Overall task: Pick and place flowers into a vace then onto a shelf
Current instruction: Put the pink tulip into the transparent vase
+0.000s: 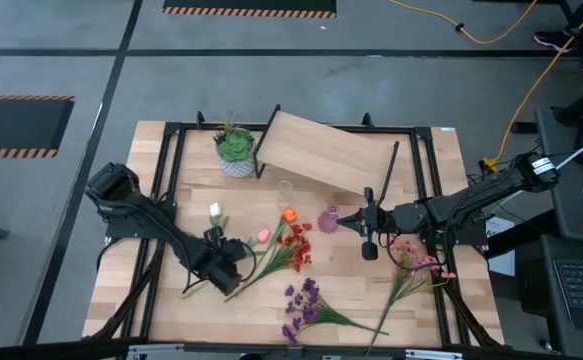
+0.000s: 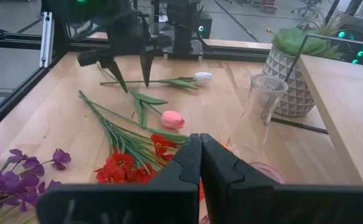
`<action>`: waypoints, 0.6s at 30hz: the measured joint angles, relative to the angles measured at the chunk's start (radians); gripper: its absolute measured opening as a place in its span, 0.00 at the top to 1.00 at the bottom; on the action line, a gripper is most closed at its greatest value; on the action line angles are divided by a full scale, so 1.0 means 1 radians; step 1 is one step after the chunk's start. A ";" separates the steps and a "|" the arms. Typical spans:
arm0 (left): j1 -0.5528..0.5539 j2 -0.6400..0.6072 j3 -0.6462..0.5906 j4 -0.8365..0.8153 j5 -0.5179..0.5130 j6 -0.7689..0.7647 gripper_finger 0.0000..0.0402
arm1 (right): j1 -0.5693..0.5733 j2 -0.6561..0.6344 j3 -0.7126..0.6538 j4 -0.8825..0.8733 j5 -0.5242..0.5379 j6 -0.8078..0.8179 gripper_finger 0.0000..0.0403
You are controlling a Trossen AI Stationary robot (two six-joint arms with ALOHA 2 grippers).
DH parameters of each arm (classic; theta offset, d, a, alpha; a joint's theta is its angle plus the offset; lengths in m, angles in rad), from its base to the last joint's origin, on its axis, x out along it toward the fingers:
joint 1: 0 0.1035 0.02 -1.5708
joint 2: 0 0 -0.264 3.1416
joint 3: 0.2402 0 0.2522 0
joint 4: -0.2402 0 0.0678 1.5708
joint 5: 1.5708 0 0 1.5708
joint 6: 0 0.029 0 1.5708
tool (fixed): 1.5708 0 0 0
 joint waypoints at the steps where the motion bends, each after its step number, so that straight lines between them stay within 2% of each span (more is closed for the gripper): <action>1: 0.004 0.007 0.000 0.003 0.014 0.000 0.47 | 0.000 0.000 0.000 0.000 0.000 0.000 0.98; 10: 0.029 0.055 0.003 0.016 0.082 0.021 0.49 | 0.000 0.000 0.000 -0.002 0.000 0.001 0.98; 14: 0.035 0.051 0.002 0.025 0.093 0.026 0.56 | 0.000 0.000 0.000 -0.003 0.000 0.001 0.98; 18: 0.034 0.050 0.002 0.031 0.097 0.028 0.67 | 0.000 0.000 0.000 -0.004 0.000 0.001 0.98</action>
